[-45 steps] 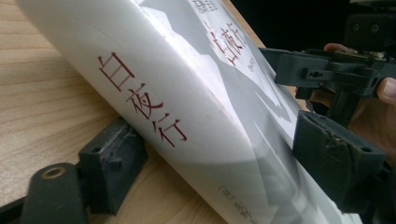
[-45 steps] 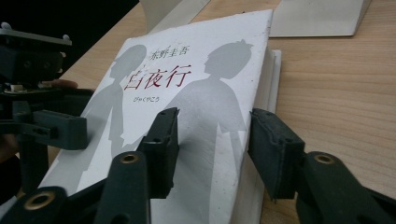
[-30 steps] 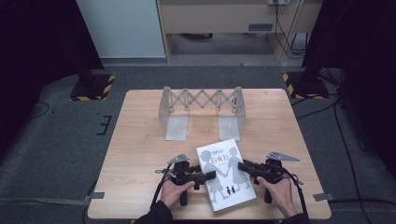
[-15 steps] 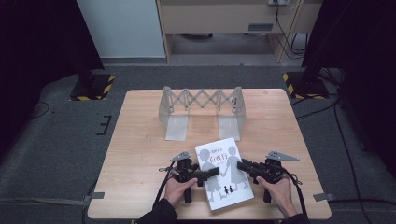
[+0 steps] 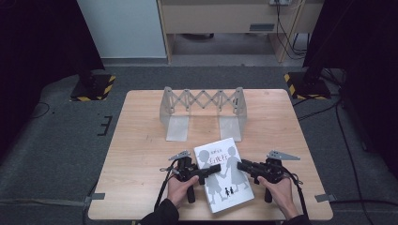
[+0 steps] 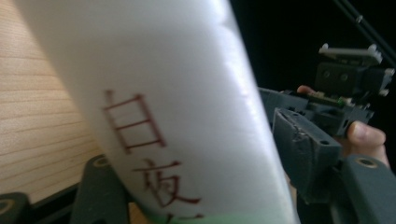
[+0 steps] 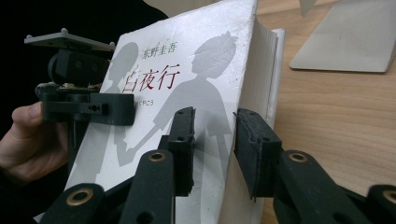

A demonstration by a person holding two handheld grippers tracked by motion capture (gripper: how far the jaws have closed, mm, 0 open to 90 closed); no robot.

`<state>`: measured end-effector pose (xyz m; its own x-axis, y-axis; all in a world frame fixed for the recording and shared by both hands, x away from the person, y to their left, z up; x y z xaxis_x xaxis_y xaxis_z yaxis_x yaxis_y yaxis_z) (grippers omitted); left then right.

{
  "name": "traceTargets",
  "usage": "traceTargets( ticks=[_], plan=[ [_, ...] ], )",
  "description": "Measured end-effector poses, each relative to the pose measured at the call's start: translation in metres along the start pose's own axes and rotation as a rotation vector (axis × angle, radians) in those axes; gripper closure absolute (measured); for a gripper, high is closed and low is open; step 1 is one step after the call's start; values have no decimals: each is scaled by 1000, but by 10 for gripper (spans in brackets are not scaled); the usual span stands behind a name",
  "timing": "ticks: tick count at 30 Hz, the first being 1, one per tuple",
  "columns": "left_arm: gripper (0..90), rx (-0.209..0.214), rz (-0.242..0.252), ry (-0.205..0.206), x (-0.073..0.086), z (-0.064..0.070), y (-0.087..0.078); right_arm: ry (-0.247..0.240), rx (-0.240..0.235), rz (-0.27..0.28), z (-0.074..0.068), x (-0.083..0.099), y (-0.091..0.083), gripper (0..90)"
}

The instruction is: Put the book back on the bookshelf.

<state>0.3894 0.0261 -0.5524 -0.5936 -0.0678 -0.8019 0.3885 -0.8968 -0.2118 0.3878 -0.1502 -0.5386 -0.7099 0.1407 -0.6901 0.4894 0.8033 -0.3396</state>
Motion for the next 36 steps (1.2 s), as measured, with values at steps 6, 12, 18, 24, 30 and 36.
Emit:
traceTargets(
  ticks=[6,12,18,24,30,36],
  plan=[
    [451,3,38,-32,-15,7,-11,15,12,43,6,-6,-7,545],
    [493,-6,49,-69,-25,7,-22,8,155,121,34,-18,-28,424],
    [523,-16,59,-36,-39,15,-34,-53,418,72,71,-13,-41,345],
    [531,-51,49,53,-52,24,-44,-91,584,25,96,-9,-49,259],
    [530,-102,46,115,-67,25,-60,-109,644,-13,107,-6,-54,234],
    [529,-203,60,173,-81,17,-80,-125,678,-44,113,-4,-55,210]
  ],
)
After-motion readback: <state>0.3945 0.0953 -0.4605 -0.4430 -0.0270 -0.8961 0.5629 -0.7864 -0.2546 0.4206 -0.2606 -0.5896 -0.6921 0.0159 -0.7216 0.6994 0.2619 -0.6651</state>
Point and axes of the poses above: each handheld gripper's, and its own axes: y roughly forward along the jaws, x roughly out of its underside, z roughly to its right, the point moved 8 cm from there along y, roughly forward along the jaws, and after that the axes turned 11 degrees about y, right-handed, at the moved point
